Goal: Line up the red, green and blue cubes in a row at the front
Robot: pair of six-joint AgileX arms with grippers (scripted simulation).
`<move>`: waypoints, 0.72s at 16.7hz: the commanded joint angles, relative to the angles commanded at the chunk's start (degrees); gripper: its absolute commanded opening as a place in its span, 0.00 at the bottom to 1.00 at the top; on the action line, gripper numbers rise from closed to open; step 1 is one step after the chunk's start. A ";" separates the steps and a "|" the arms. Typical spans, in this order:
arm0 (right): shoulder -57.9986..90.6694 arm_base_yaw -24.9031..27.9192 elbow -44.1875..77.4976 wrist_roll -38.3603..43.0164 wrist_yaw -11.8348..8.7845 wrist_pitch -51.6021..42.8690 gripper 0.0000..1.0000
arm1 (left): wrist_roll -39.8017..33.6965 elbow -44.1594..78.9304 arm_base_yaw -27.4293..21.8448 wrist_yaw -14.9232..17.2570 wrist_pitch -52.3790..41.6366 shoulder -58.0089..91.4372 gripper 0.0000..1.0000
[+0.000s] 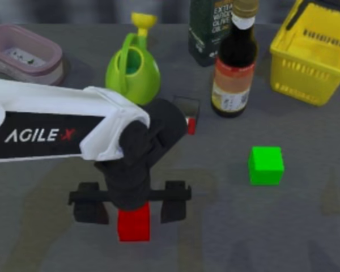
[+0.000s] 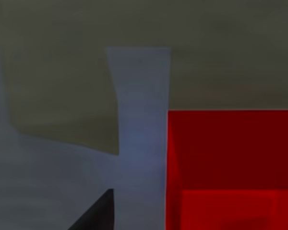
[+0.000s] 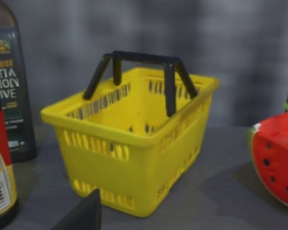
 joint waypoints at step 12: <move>0.00 0.00 0.00 0.00 0.00 0.00 1.00 | -0.55 6.86 0.65 0.02 -12.10 -4.26 1.00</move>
